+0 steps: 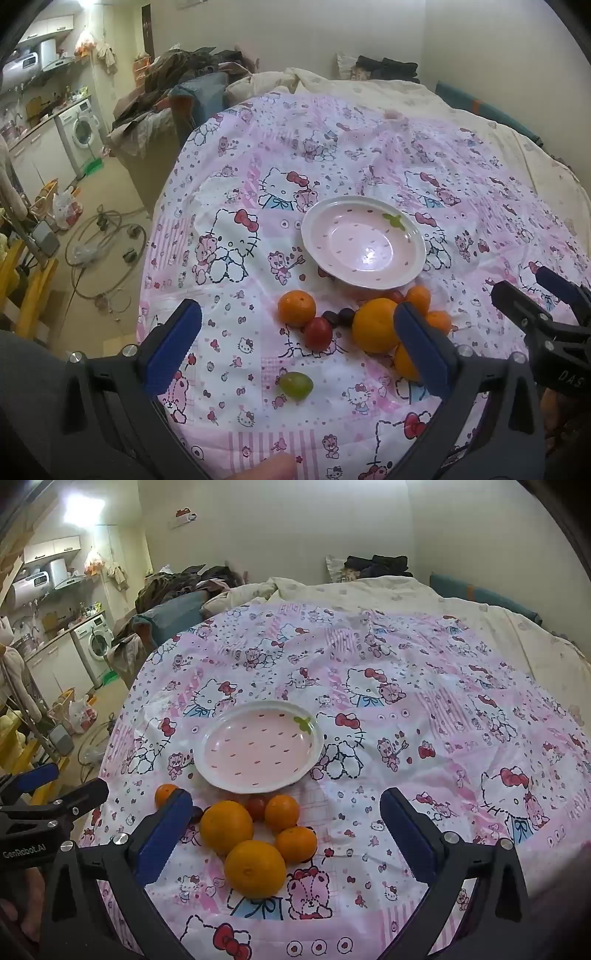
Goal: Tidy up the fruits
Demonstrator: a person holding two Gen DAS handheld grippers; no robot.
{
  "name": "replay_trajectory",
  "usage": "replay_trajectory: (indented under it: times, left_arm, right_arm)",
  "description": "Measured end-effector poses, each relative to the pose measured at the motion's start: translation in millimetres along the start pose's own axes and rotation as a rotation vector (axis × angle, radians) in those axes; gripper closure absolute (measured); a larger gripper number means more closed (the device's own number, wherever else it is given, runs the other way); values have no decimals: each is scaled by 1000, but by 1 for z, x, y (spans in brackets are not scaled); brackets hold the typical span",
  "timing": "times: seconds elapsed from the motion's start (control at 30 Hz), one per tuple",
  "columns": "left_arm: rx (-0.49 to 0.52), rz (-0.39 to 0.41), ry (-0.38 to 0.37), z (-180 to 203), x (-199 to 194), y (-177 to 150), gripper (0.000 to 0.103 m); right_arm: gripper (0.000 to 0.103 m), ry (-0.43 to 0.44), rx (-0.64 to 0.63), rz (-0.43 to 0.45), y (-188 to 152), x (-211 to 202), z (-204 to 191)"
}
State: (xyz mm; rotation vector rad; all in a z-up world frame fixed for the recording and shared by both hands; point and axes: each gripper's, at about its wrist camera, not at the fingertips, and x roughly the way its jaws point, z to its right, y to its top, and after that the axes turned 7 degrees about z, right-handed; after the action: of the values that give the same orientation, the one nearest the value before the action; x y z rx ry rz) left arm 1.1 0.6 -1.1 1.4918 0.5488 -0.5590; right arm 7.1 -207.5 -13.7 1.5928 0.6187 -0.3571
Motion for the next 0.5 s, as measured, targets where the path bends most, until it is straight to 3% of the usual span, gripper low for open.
replay_trajectory:
  times: [0.5]
  left_arm:
    - [-8,0,6,-2,-1,1,0]
  right_arm:
    - [0,-2,2,-1,0,0,4]
